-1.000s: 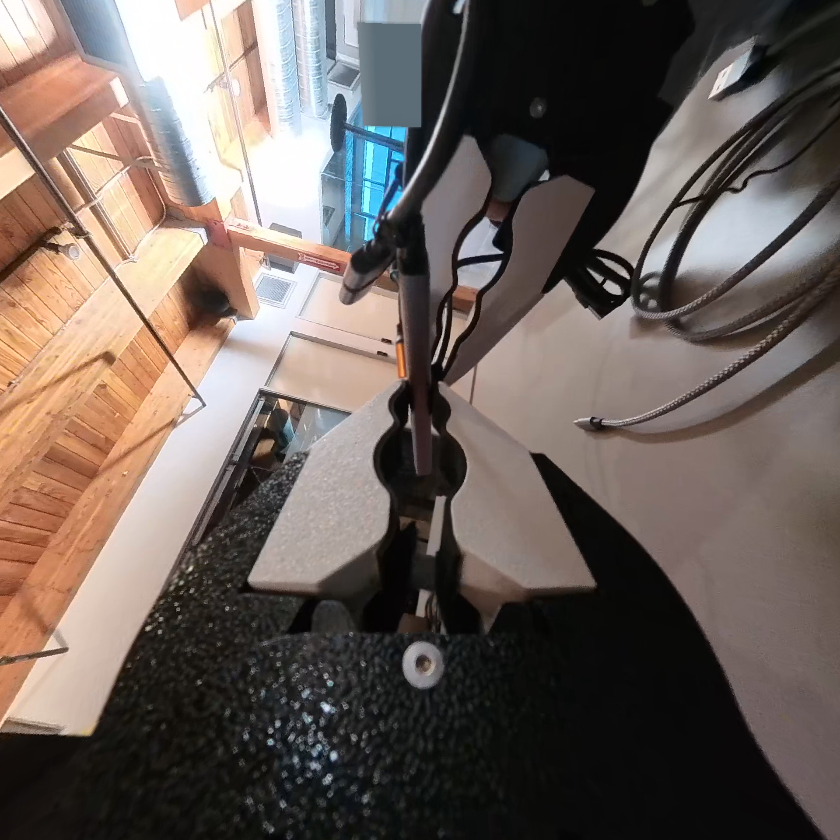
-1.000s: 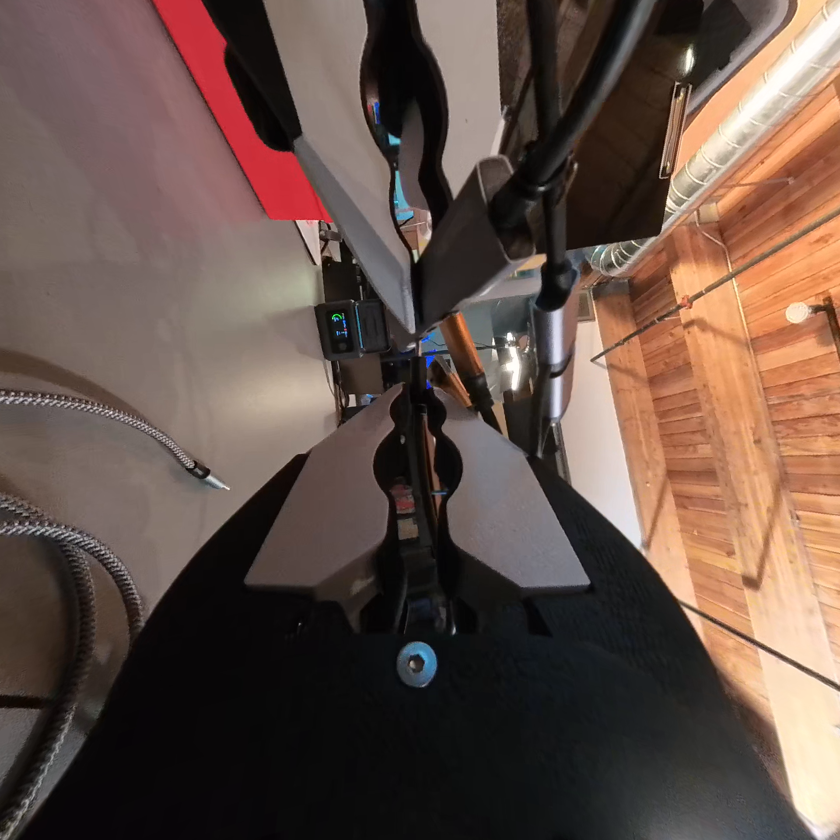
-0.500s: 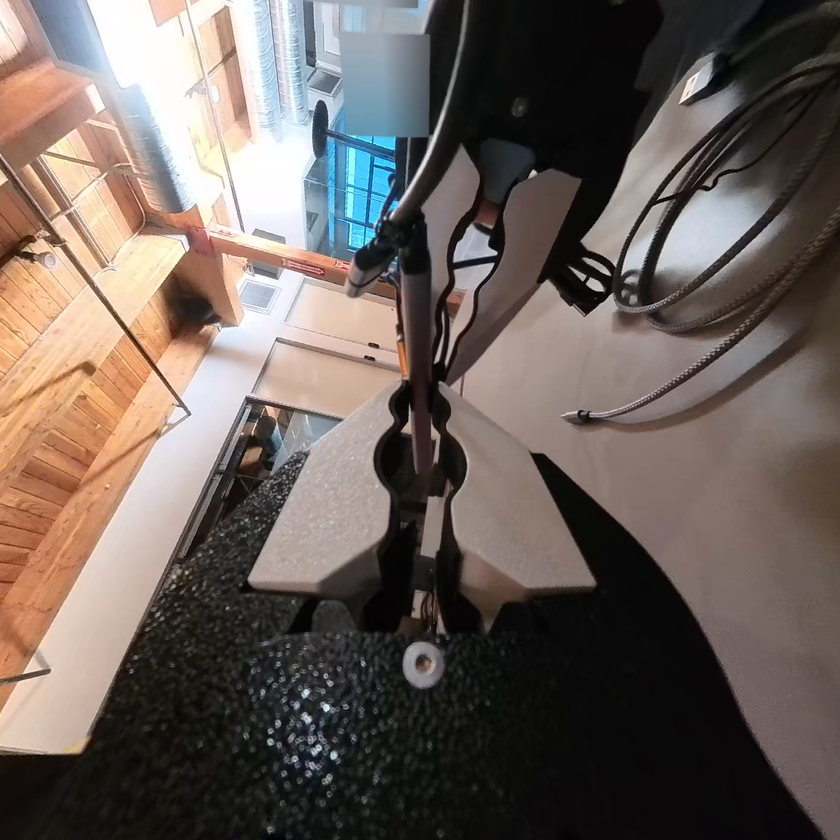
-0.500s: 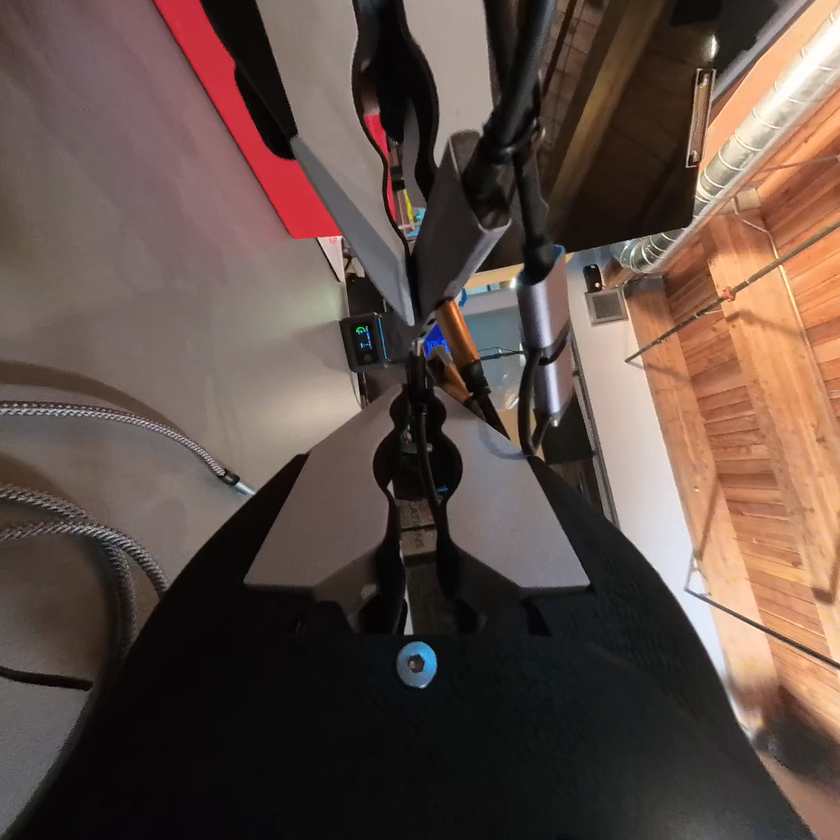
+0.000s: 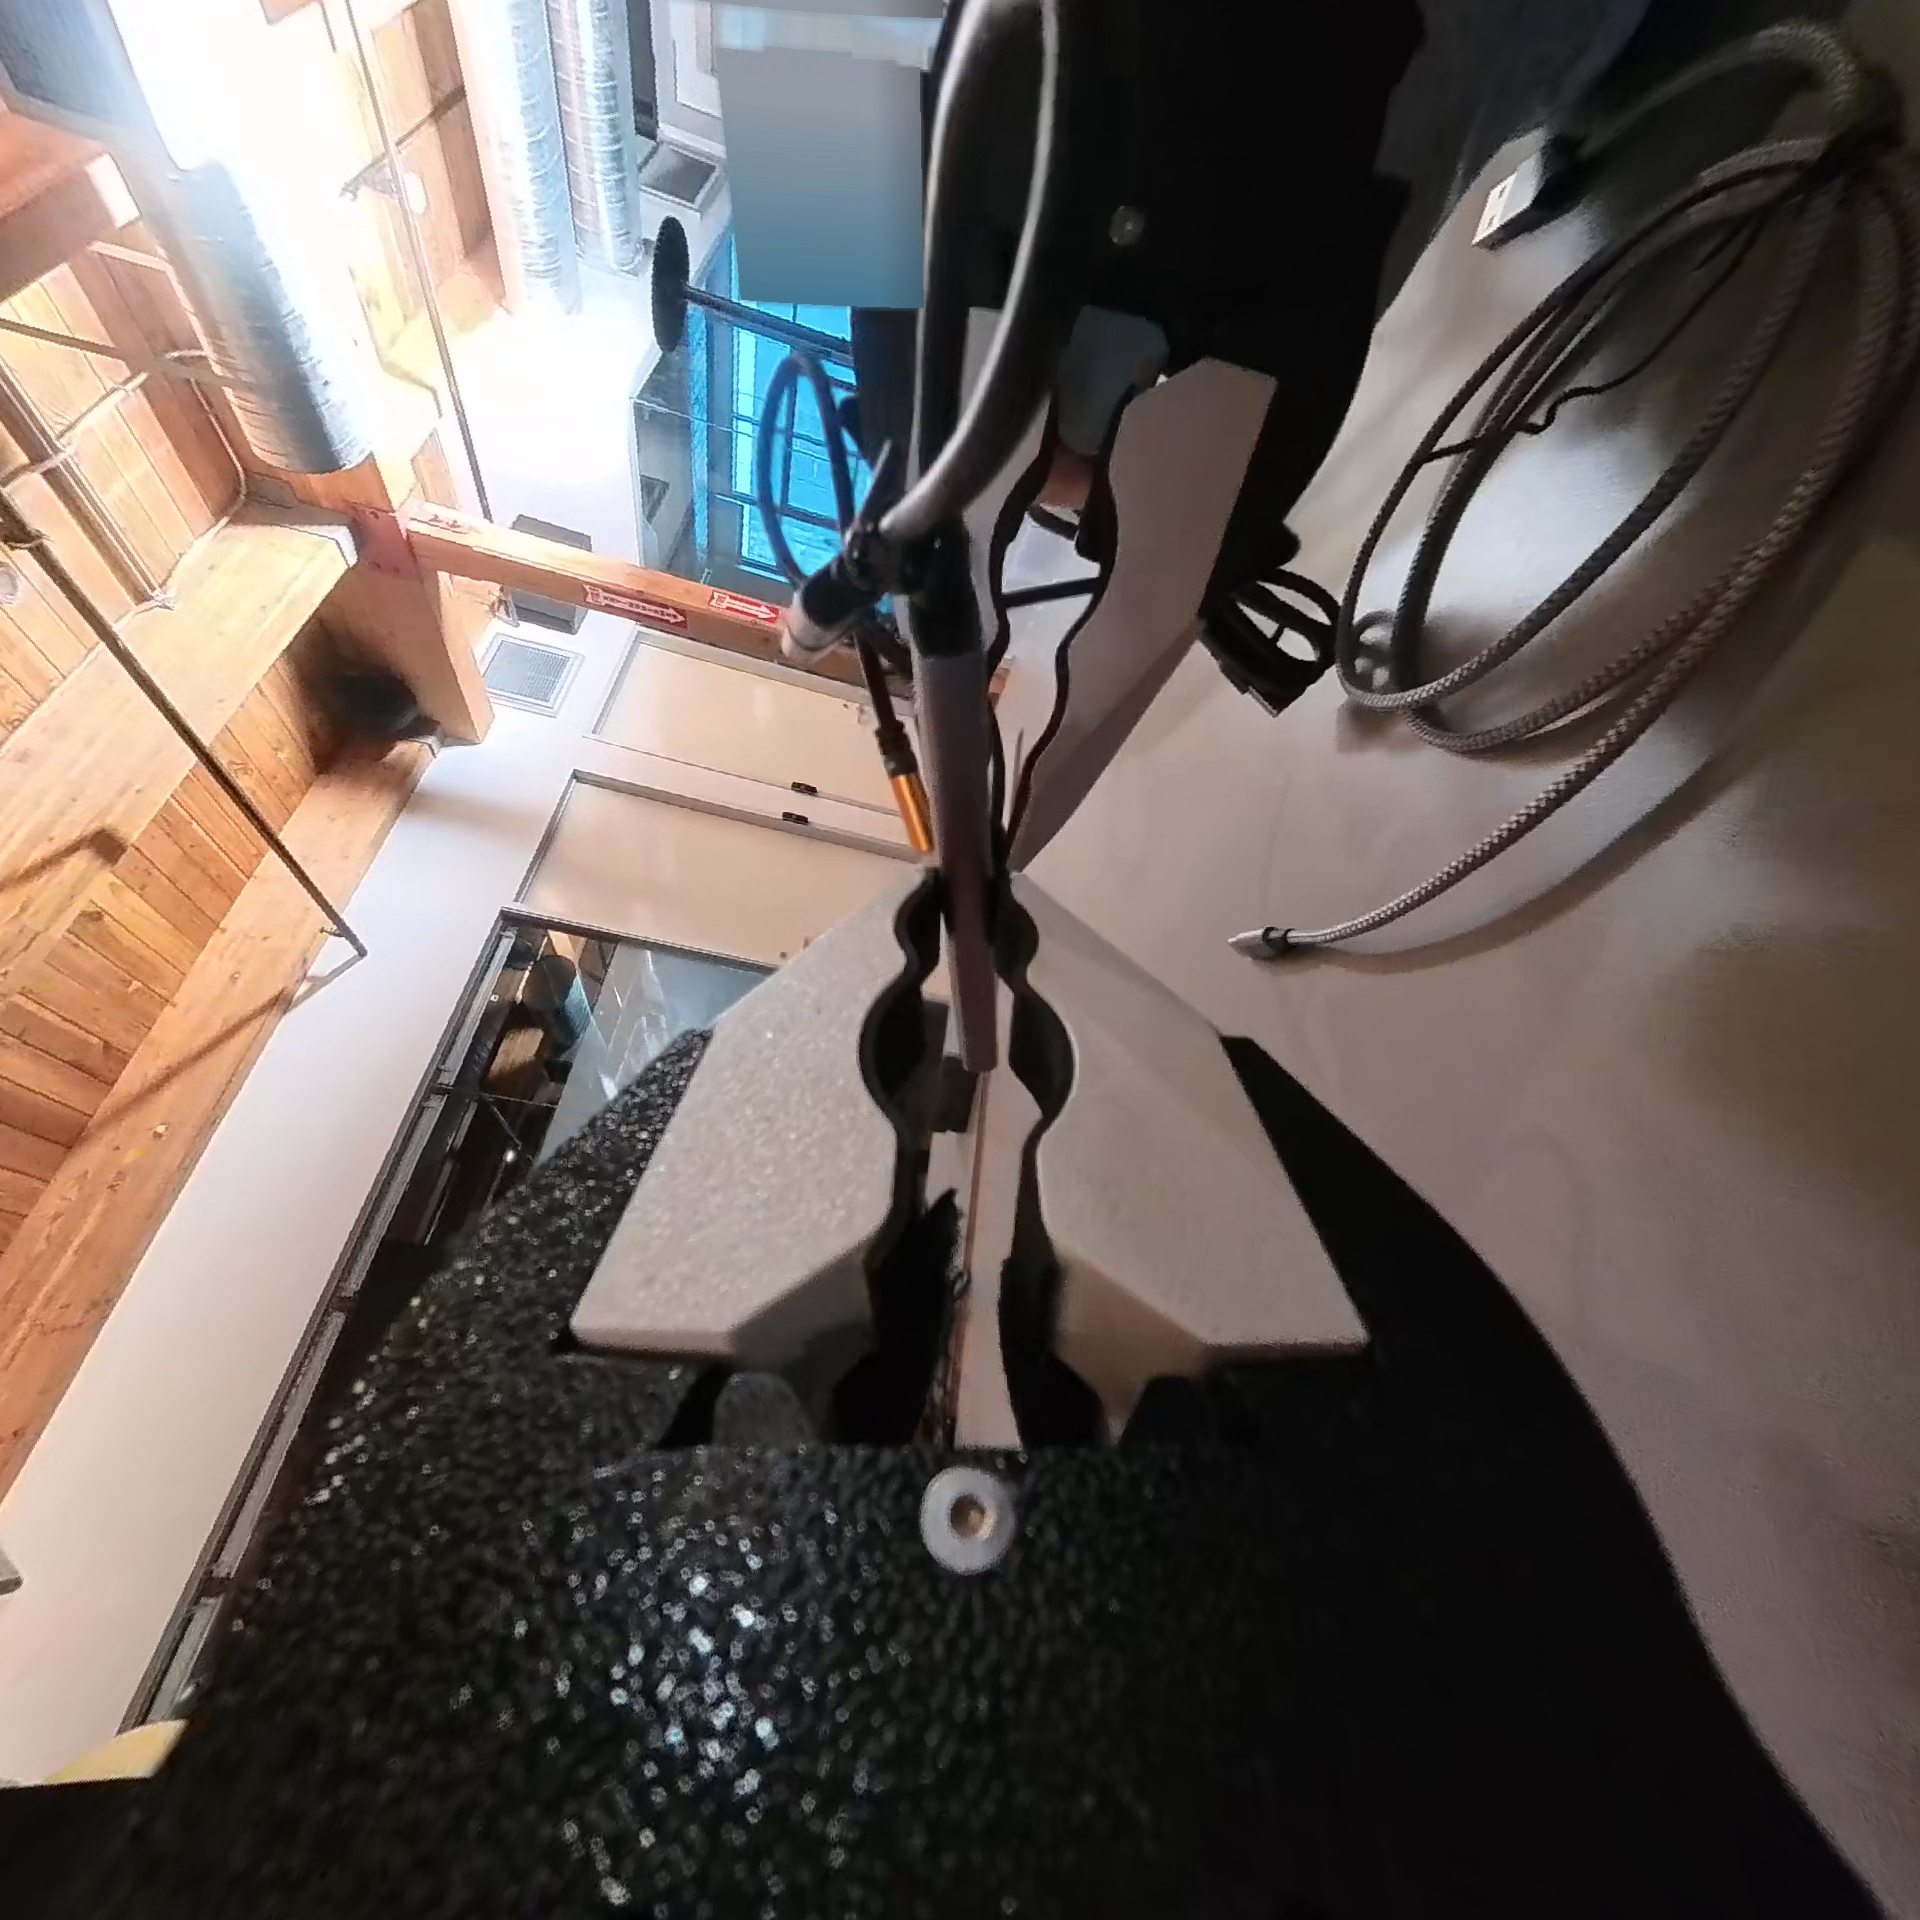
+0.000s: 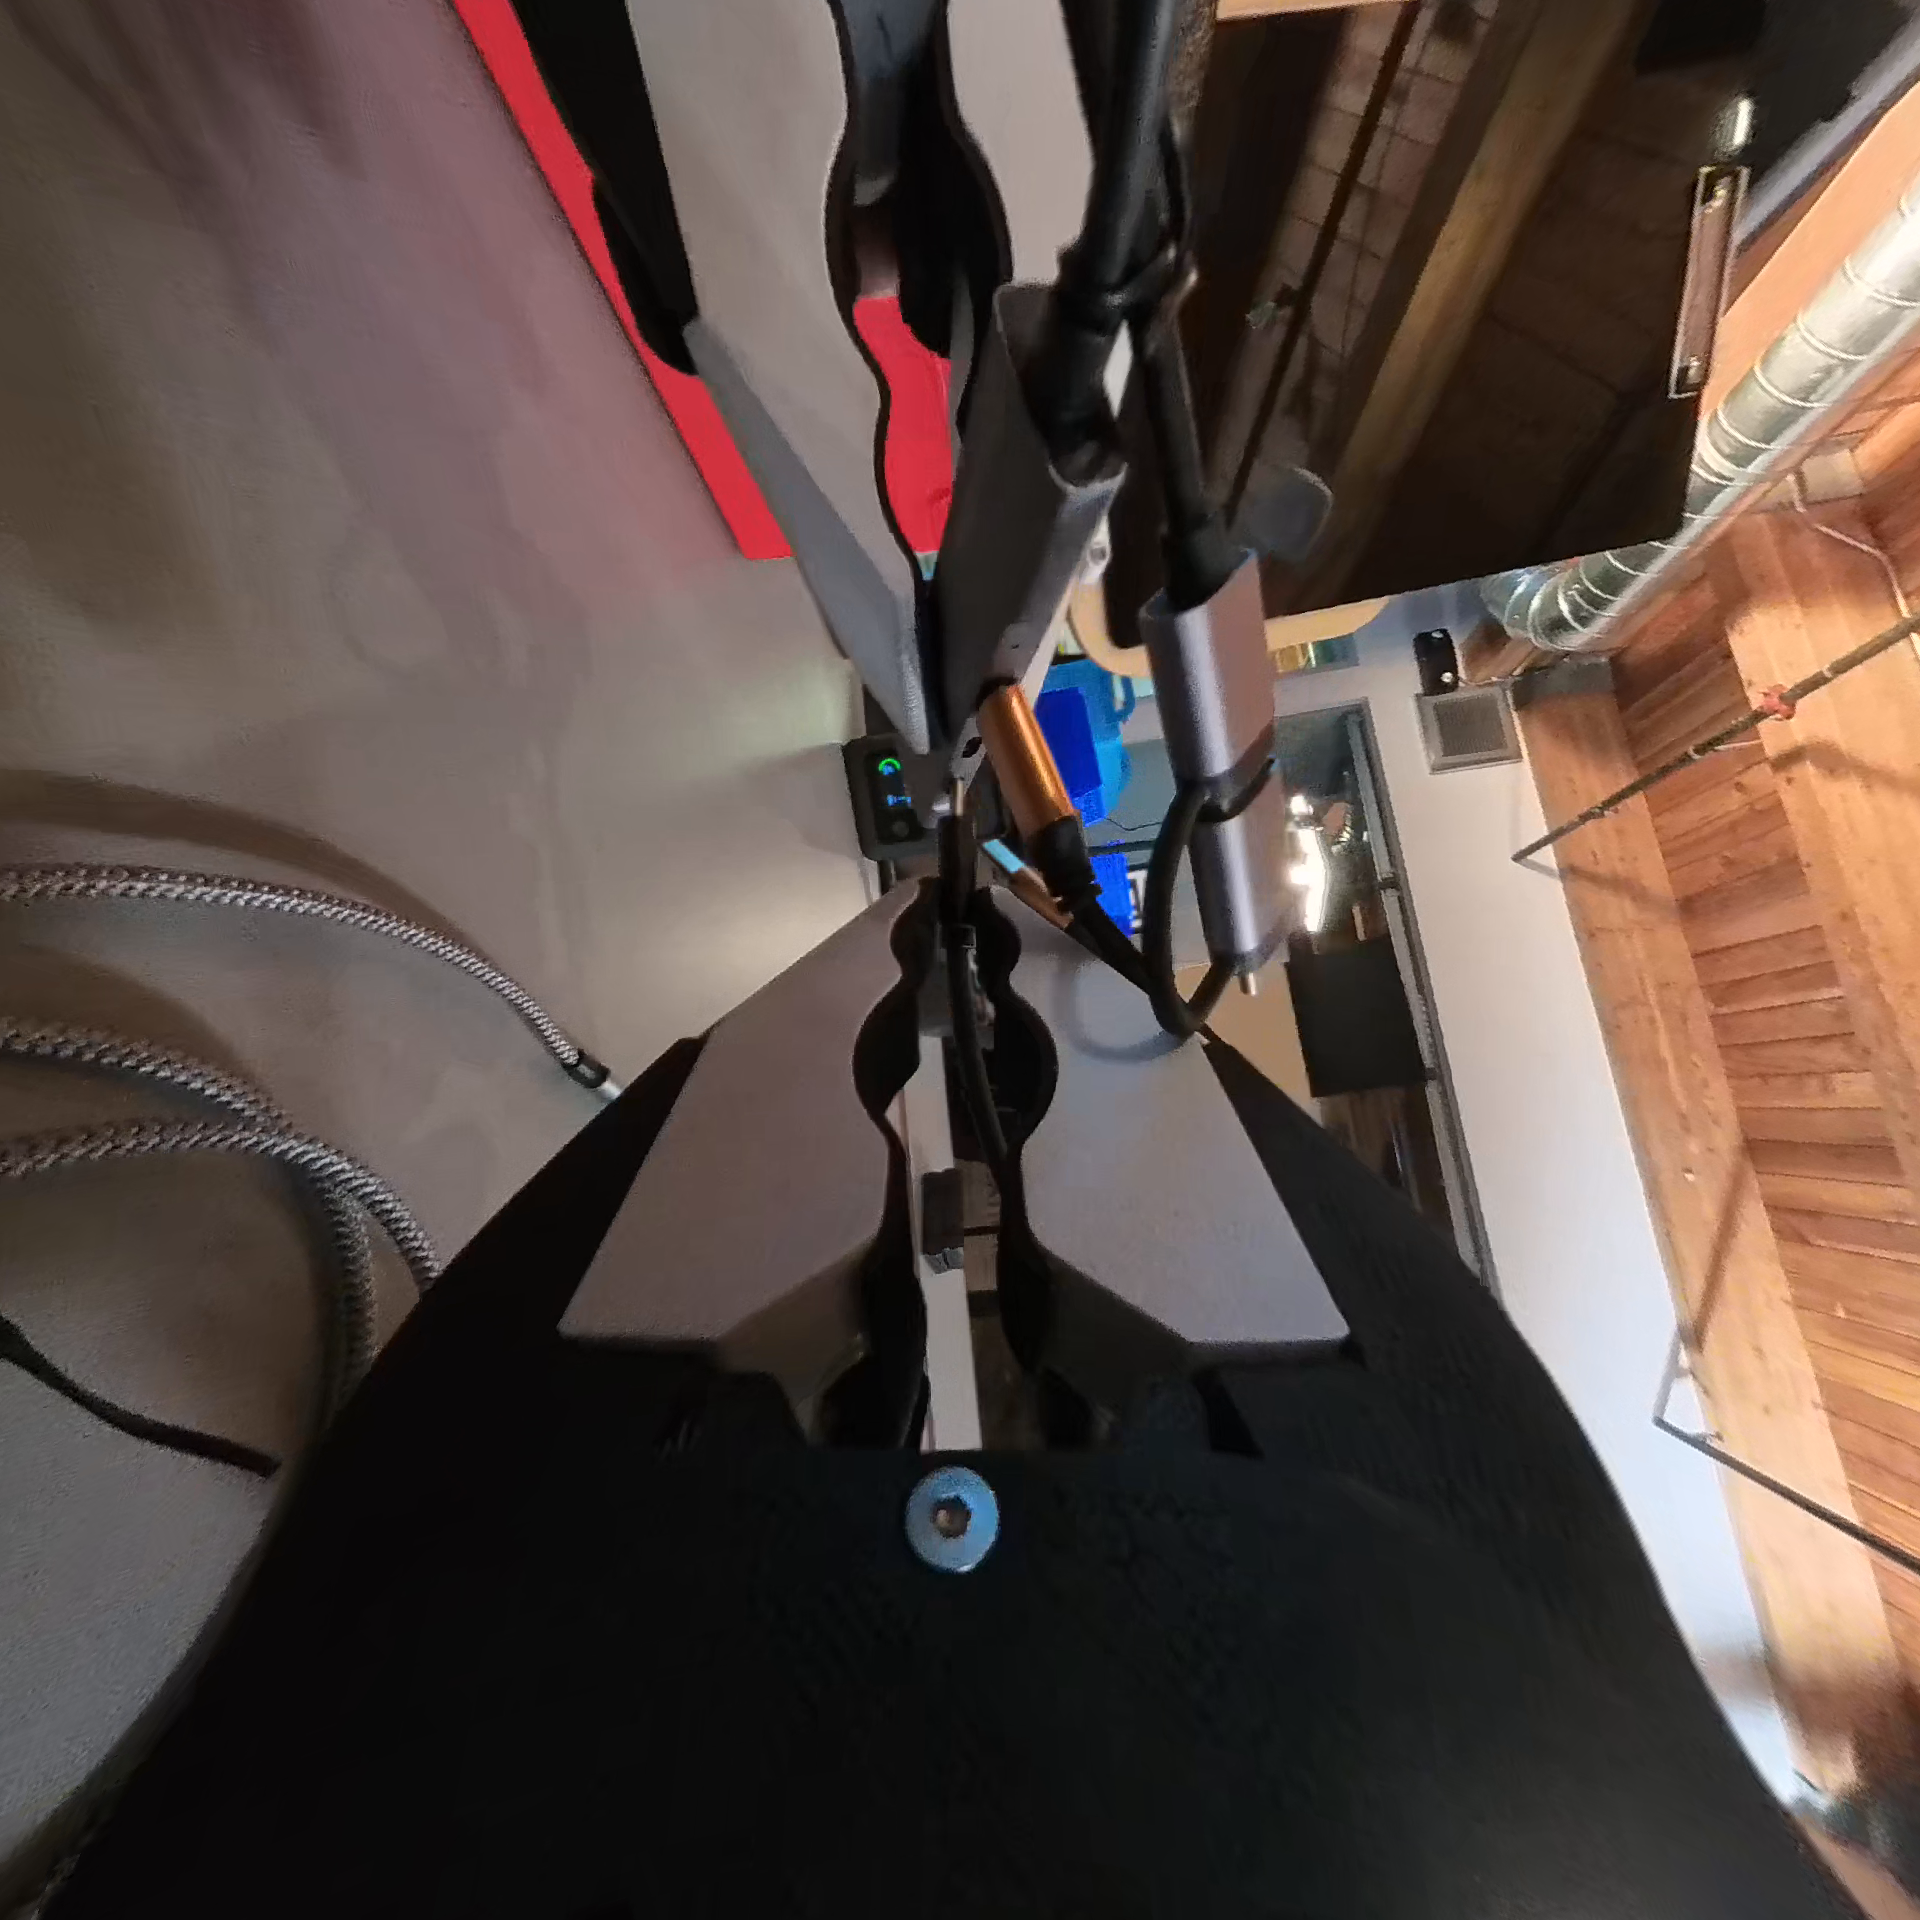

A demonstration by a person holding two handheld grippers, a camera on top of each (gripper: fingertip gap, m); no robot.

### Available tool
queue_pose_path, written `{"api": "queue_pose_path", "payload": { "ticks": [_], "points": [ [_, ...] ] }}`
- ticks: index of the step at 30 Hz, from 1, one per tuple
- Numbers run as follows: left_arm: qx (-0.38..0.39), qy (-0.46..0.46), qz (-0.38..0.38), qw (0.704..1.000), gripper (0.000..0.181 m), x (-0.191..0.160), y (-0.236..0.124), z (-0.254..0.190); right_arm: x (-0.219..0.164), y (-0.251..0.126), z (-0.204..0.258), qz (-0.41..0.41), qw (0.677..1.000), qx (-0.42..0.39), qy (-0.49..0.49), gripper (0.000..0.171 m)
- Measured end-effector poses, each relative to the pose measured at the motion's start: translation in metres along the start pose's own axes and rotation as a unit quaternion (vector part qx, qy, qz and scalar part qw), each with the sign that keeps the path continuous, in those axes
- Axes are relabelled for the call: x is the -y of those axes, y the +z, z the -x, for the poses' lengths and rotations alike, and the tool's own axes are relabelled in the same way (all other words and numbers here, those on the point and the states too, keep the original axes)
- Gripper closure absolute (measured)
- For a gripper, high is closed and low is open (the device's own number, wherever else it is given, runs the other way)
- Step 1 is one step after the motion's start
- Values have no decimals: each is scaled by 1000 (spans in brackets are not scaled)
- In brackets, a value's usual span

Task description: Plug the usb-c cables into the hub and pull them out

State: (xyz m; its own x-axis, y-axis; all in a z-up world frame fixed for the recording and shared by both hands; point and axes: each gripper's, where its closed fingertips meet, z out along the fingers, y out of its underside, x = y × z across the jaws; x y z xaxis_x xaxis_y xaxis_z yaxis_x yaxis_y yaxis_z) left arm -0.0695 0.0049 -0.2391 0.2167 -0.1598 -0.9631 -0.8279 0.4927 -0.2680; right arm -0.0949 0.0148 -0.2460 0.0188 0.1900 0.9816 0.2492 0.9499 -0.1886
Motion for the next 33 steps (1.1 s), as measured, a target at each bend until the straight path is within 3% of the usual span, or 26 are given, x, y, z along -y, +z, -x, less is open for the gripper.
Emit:
{"api": "queue_pose_path", "payload": {
  "ticks": [10,16,22,28,33],
  "points": [
    [-63,-22,53,996,173,-16,7,-22,-12,1,24,41,997,73,1,166],
    [-131,-96,101,982,172,-32,13,-47,-31,3,57,94,984,151,-10,166],
    [-120,-96,132,979,173,-39,18,-49,-42,3,62,140,976,164,10,166],
    [-155,-141,145,967,168,-50,22,-71,-50,6,78,160,969,187,22,165],
    [-160,-100,197,962,159,-70,20,-79,-52,7,82,156,967,196,45,165]
  ]
}}
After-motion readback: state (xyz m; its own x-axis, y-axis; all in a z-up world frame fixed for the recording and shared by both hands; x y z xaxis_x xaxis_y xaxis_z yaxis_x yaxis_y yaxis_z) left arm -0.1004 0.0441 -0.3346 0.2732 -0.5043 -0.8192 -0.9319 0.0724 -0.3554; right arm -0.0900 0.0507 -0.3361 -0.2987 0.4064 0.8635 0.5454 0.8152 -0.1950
